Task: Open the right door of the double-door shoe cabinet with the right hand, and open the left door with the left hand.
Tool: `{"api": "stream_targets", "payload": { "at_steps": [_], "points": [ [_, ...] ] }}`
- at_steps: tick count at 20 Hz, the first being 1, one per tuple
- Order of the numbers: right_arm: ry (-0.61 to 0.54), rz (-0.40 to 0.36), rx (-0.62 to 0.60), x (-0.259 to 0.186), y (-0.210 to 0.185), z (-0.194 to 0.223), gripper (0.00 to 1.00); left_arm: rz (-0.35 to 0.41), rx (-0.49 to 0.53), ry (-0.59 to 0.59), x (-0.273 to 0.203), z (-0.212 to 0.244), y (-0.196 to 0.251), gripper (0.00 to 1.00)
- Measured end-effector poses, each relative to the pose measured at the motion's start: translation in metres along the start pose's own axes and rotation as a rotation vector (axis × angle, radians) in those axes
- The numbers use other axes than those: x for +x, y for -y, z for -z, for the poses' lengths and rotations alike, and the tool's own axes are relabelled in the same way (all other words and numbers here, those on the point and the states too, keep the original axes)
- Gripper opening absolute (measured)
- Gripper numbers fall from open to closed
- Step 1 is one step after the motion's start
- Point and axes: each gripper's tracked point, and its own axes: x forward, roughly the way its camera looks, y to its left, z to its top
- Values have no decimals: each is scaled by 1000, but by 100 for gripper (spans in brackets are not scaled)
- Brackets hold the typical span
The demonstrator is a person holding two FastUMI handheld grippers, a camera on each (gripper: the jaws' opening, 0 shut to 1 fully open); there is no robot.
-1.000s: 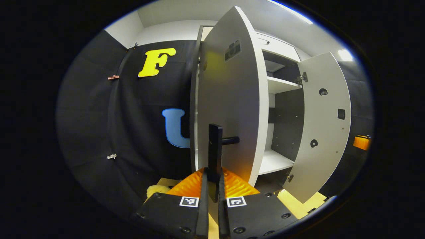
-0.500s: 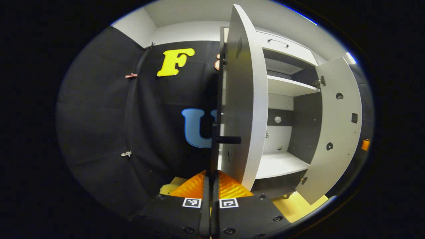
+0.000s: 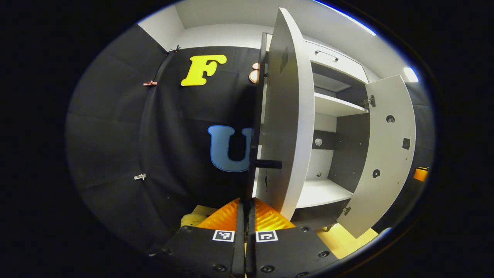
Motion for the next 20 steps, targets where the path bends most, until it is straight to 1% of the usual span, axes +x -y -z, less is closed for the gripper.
{"api": "stream_targets", "payload": {
  "at_steps": [1,3,5,8,10,17,20],
  "points": [
    [1,3,1,-1,1,-2,98,-2,4,2,-3,-1,-1,8],
    [4,5,5,-3,1,-2,98,-9,19,4,-13,-1,-1,10],
    [4,6,10,-2,0,-1,98,-20,36,7,-22,-2,0,10],
    [-2,-1,12,0,-3,1,98,-23,32,18,-34,-2,9,6],
    [-3,-9,7,1,-5,0,98,-22,32,26,-44,-4,16,5],
    [-2,-28,4,3,-10,-1,98,22,48,46,-68,-8,57,5],
    [-1,-31,8,3,-11,0,98,47,51,48,-72,-7,77,9]
  ]
}}
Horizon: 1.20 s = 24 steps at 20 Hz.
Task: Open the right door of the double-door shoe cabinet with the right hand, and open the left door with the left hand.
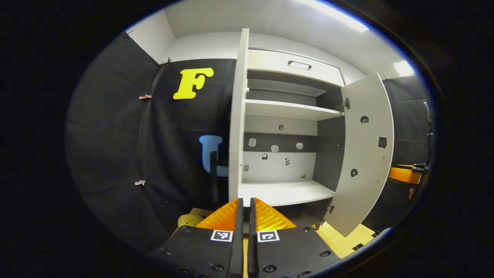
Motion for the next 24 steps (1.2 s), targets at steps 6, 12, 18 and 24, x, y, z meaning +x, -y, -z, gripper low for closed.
{"api": "stream_targets", "payload": {
  "at_steps": [6,12,18,24],
  "points": [
    [-2,-2,4,2,1,1,98,59,8,-10,3,9,37,27],
    [-7,0,6,5,4,0,98,37,24,17,7,3,56,66],
    [9,-2,0,6,6,-6,98,36,23,41,6,-3,81,98],
    [18,-10,3,6,6,-8,98,52,20,45,9,0,105,98]
  ]
}}
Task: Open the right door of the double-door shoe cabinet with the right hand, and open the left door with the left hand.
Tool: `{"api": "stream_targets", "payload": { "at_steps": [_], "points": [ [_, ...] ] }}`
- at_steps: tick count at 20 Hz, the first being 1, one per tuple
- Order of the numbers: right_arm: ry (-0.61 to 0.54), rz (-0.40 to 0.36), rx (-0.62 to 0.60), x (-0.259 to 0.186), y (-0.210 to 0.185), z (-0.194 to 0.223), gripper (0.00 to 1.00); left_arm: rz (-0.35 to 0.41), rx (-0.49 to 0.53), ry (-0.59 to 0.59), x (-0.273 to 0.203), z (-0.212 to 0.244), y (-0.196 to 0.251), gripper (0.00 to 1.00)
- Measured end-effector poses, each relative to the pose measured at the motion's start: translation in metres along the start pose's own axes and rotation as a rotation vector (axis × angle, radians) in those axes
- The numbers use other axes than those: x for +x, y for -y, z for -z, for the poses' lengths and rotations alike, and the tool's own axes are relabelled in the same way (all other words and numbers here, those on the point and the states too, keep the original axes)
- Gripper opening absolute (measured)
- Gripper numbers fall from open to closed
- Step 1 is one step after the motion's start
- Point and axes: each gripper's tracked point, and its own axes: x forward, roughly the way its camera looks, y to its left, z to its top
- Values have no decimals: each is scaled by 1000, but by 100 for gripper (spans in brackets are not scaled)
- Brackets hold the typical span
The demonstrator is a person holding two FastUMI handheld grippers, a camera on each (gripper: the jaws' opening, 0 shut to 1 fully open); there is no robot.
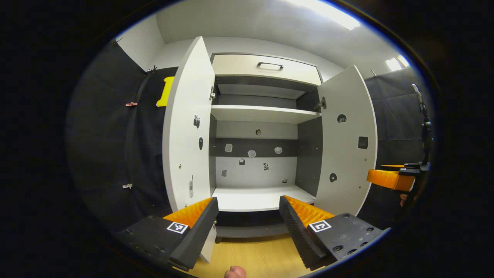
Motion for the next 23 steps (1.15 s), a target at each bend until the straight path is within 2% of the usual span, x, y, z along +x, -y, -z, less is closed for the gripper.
{"api": "stream_targets", "payload": {
  "at_steps": [23],
  "points": [
    [3,4,8,-4,-1,1,98,-15,22,-15,0,4,-2,98]
  ]
}}
